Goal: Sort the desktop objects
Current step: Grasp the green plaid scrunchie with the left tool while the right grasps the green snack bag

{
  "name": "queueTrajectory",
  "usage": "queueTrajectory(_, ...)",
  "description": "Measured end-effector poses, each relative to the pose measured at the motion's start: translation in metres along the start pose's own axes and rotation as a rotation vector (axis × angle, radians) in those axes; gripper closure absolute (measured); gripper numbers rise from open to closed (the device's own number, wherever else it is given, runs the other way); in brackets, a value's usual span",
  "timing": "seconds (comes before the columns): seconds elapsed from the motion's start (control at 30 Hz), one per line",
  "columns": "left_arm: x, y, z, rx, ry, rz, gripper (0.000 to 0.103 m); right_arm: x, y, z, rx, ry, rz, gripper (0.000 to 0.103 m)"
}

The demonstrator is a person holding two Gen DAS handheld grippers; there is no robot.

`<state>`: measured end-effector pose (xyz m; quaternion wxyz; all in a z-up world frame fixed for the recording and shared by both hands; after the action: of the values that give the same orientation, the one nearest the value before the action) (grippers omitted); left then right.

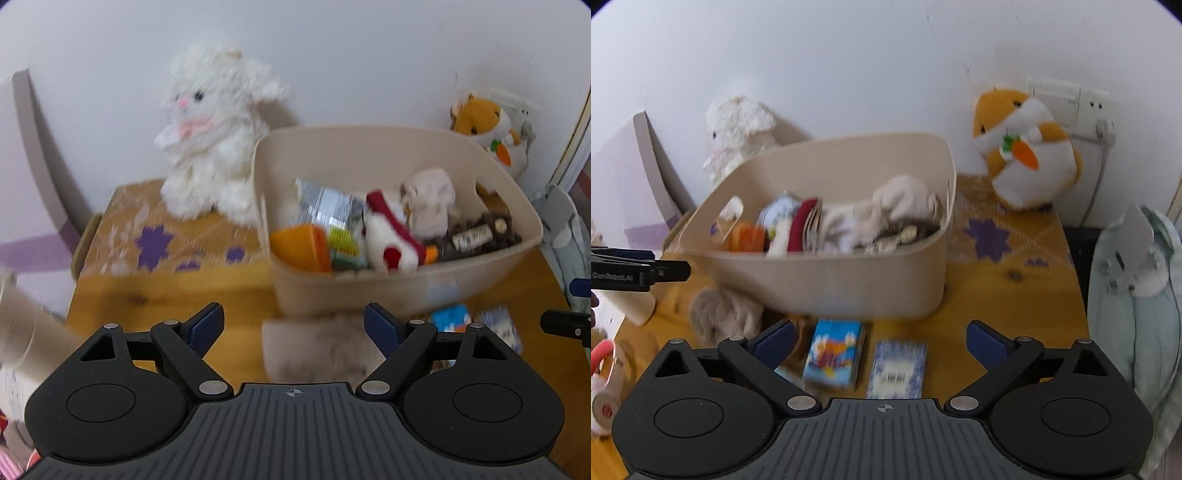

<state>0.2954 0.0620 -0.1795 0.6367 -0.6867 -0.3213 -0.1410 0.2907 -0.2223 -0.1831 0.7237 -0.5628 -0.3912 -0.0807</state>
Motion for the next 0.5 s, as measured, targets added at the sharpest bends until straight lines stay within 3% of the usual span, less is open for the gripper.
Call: queueTrajectory(0.5, -0.083, -0.027, 0.038, -0.059, -0.032, 0.221, 0.018, -0.028, -0.019, 0.085, 0.147, -0.095, 0.012, 0.000)
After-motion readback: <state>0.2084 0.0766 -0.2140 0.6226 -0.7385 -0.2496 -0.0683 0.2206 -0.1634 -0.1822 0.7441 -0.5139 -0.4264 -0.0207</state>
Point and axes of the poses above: each gripper's, at about its wrist camera, not at the fingertips, and y roughly the way its jaws point, z to its left, x to its top, the point moved 2 cm from there along y, roughly the way its jaws point, and after that the axes turned 14 degrees about -y, right-handed, at the moved point
